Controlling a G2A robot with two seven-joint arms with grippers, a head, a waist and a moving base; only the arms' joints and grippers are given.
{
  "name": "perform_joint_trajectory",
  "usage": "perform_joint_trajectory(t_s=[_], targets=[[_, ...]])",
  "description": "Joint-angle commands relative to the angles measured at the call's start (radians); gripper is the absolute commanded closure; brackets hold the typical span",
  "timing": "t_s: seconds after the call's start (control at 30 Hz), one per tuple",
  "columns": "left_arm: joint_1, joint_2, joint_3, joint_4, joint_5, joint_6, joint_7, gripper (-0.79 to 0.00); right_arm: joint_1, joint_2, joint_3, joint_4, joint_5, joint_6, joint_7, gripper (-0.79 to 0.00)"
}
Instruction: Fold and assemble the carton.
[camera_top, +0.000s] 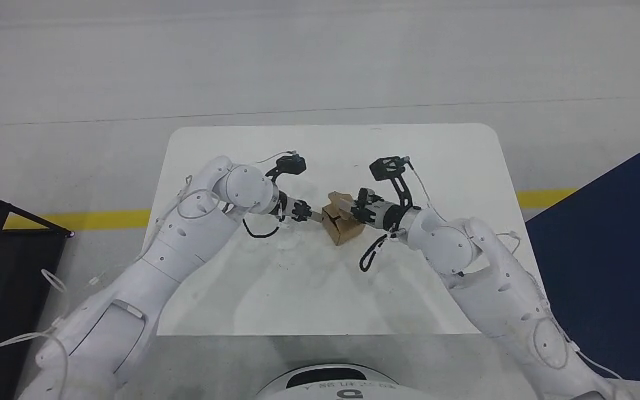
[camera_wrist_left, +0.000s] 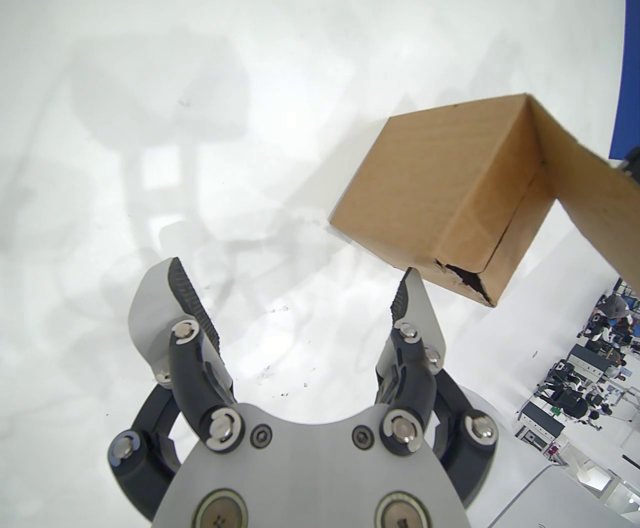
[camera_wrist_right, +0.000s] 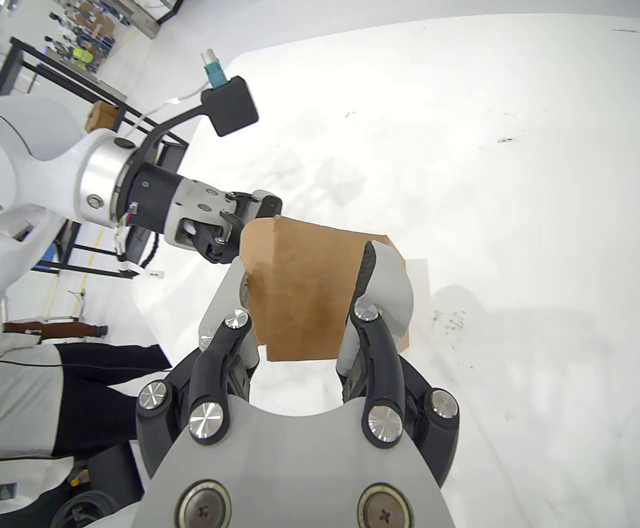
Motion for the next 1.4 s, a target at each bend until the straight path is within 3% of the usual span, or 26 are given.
perform_joint_trajectory(t_s=[0.0,0.17,0.47,0.63,0.7,0.77,0.87,1.37], targets=[[0.001,0.0,-0.002,0.0,0.001,-0.001,-0.001,-0.785,-0.002,0.0,-0.019,-0.011,-0.075,0.009,0.006,-0.48],[0.0,0.0,-0.004,0.001,0.004,-0.005,-0.002,-0.785,-0.007,0.001,-0.038,-0.023,-0.16,0.025,0.031,-0.523],[0.002,-0.001,-0.01,0.01,-0.001,-0.013,-0.001,-0.785,0.004,-0.006,-0.052,0.003,-0.199,0.058,0.066,-0.471],[0.015,0.006,-0.034,0.0,-0.029,-0.032,-0.012,-0.785,0.021,-0.015,-0.051,0.041,-0.123,0.081,0.082,-0.425],[0.023,0.011,-0.049,-0.01,-0.035,-0.04,-0.022,-0.785,0.032,-0.02,-0.041,0.063,-0.06,0.094,0.088,-0.453],[0.036,0.019,-0.072,-0.025,-0.05,-0.049,-0.023,-0.785,0.042,-0.024,-0.03,0.082,-0.009,0.098,0.094,-0.388],[0.061,0.031,-0.104,-0.053,-0.066,-0.057,-0.027,-0.785,0.051,-0.026,-0.023,0.1,0.021,0.098,0.1,-0.351],[0.112,0.054,-0.142,-0.141,-0.075,-0.041,-0.076,-0.785,0.053,-0.032,-0.009,0.12,0.052,0.104,0.1,-0.342]])
